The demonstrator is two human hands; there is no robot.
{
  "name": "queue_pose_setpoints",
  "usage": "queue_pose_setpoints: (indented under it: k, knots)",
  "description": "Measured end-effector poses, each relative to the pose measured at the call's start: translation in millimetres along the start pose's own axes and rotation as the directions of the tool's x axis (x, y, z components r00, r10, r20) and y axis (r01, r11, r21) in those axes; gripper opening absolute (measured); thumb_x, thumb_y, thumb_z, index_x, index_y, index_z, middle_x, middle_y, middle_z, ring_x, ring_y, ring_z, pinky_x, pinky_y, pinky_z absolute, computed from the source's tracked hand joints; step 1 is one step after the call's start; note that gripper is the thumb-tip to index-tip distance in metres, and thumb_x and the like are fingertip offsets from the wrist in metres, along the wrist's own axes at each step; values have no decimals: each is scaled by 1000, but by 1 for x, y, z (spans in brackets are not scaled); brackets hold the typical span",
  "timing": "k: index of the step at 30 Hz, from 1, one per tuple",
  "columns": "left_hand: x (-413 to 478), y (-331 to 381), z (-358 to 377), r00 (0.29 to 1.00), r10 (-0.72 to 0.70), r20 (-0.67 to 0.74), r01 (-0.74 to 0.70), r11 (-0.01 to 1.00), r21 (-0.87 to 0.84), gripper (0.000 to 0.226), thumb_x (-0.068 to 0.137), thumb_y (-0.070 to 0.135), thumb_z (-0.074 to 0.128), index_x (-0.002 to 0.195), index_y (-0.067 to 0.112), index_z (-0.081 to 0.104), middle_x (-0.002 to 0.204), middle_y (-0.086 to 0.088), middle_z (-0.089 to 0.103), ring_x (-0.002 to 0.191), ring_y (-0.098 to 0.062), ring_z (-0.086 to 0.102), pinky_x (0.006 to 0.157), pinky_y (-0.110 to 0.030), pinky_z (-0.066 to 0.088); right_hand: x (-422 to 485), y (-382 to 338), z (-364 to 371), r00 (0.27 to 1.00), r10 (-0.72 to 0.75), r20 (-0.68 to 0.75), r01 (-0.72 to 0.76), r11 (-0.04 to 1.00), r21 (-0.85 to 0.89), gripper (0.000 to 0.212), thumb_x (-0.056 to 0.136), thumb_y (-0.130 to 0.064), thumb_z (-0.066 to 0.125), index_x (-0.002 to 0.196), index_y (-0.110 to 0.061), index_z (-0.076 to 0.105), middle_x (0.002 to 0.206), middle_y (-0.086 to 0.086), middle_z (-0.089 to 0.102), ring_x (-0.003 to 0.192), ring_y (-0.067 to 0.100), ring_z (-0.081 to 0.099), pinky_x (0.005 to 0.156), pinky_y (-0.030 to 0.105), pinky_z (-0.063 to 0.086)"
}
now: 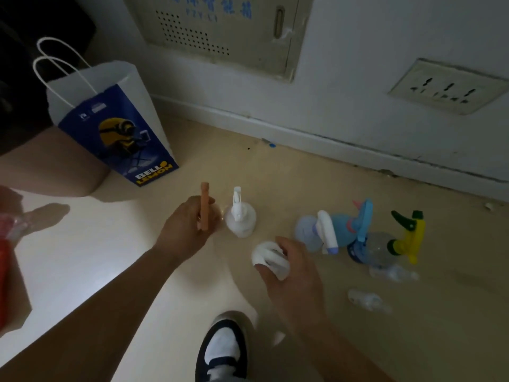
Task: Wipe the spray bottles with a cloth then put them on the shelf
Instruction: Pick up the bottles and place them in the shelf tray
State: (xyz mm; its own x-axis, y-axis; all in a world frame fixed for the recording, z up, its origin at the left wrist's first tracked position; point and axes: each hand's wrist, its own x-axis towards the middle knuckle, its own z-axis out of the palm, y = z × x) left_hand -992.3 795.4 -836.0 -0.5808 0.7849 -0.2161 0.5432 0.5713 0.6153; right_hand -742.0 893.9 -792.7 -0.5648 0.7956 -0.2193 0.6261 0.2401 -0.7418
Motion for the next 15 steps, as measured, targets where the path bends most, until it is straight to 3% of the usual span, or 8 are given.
queue_pose_setpoints:
  k: [1,3,5,7,10,13,15]
  knots:
    - [-2,-3,-2,997,-59,-42,58,998,-19,35,83,44,77,113,33,63,114,21,59,103,-4,60,86,-29,52,-3,-1,2,990,143,11,-143,981,134,61,84,-38,84,137,-35,54,129,-16,58,118,5,58,96,25,50]
    - [-4,-3,0,968,-210,-137,189,970,-156,35,82,41,78,111,30,61,105,21,62,96,-1,62,81,-22,48,-6,-2,4,958,288,15,-275,897,345,71,78,-32,91,138,-36,54,128,-21,59,117,-6,58,97,20,50]
    - [-5,3,9,929,-319,-189,252,916,-311,29,85,38,77,105,25,60,100,11,65,92,-3,63,77,-18,46,-11,5,7,938,347,19,-322,849,419,63,73,-28,94,126,-36,61,118,-23,67,108,-10,61,96,21,53]
    - [-3,10,17,900,-390,-196,273,853,-444,27,86,43,75,99,25,61,96,4,69,89,-5,66,82,-27,53,-18,14,17,922,383,55,-367,819,442,54,72,-28,95,118,-35,68,112,-19,73,106,-5,66,98,25,54]
    - [-8,22,16,897,-401,-185,266,825,-498,22,90,43,72,95,22,66,84,8,70,85,1,68,85,-37,55,-15,20,32,917,383,111,-382,764,520,57,75,-22,93,125,-34,68,120,-16,73,114,-1,66,96,22,54]
    - [-25,44,3,902,-370,-223,199,814,-545,17,91,35,72,86,19,71,76,-5,71,72,-24,71,73,-52,60,2,12,42,929,364,70,-336,750,570,48,76,-17,93,116,-27,68,108,-19,74,106,-1,69,93,21,53]
    - [-35,59,-3,937,-277,-213,129,841,-525,11,95,20,71,104,18,75,90,-1,76,72,-19,72,68,-49,61,12,6,47,932,359,54,-320,740,592,41,72,-15,95,102,-22,67,96,-15,74,94,1,71,84,18,54]
